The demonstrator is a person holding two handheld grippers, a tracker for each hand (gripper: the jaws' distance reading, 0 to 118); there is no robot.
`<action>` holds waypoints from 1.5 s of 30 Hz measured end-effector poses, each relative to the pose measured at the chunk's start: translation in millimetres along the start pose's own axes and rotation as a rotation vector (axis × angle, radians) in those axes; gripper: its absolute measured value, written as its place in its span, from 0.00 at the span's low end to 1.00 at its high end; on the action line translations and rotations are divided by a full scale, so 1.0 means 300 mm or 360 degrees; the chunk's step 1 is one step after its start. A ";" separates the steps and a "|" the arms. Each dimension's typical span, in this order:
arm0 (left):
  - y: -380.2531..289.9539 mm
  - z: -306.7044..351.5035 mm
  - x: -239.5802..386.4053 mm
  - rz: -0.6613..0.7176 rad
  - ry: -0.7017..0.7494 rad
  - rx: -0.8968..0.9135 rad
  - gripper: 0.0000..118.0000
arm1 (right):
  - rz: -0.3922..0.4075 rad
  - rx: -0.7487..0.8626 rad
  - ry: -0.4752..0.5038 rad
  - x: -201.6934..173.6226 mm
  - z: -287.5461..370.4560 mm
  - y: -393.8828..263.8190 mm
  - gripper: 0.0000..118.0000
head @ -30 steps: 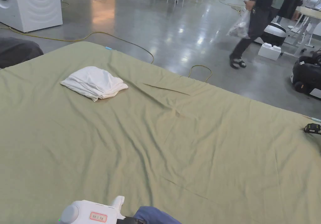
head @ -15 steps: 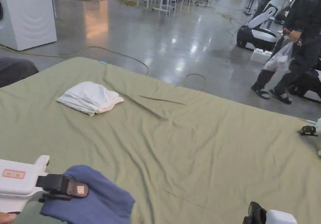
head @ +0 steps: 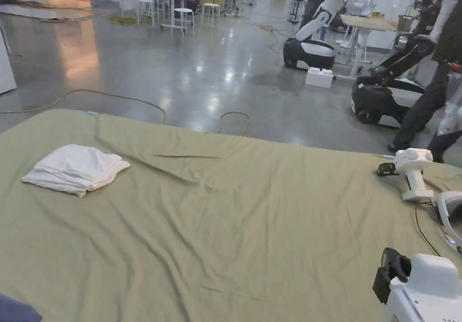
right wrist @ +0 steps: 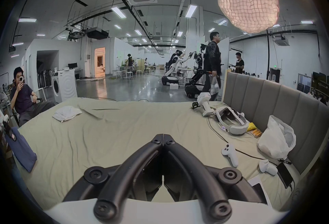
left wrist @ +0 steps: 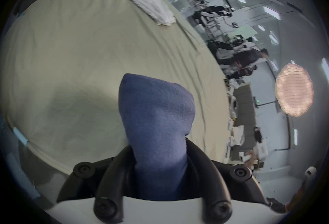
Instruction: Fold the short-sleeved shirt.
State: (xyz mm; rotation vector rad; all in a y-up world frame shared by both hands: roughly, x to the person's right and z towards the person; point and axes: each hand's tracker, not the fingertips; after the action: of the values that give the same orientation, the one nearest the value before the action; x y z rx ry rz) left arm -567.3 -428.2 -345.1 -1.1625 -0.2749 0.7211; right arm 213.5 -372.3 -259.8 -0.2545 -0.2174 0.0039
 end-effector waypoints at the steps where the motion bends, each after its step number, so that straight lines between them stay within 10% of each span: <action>1: 0.003 -0.009 0.000 0.0004 0.0066 -0.0002 0.19 | -0.0003 -0.0003 -0.0001 0.003 -0.001 -0.003 0.00; 7: 0.007 0.006 0.000 0.0072 0.0174 0.0045 0.34 | 0.0017 -0.0026 0.0015 -0.001 0.001 -0.021 0.00; 9: -0.004 0.051 0.047 0.0024 0.0279 0.0132 0.57 | 0.0013 -0.0028 0.0024 0.003 0.000 -0.026 0.00; 23: -0.058 0.227 0.166 -0.0101 0.0359 0.0642 0.57 | -0.0052 -0.0043 0.0067 0.007 0.001 -0.038 0.00; 38: -0.375 -0.391 0.775 -0.0650 0.0040 0.0930 0.55 | -0.0054 -0.0032 0.0101 -0.022 0.001 -0.004 0.00; 45: -0.485 -0.517 1.097 -0.1097 0.0338 0.1199 0.50 | -0.0047 0.0008 0.0091 -0.039 0.000 0.021 0.00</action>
State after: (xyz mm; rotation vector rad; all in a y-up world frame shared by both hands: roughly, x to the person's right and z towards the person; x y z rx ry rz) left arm -181.9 -360.5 -328.0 -0.3632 -0.1788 0.0539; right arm 202.3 -366.5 -263.8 -0.2462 -0.1644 -0.0323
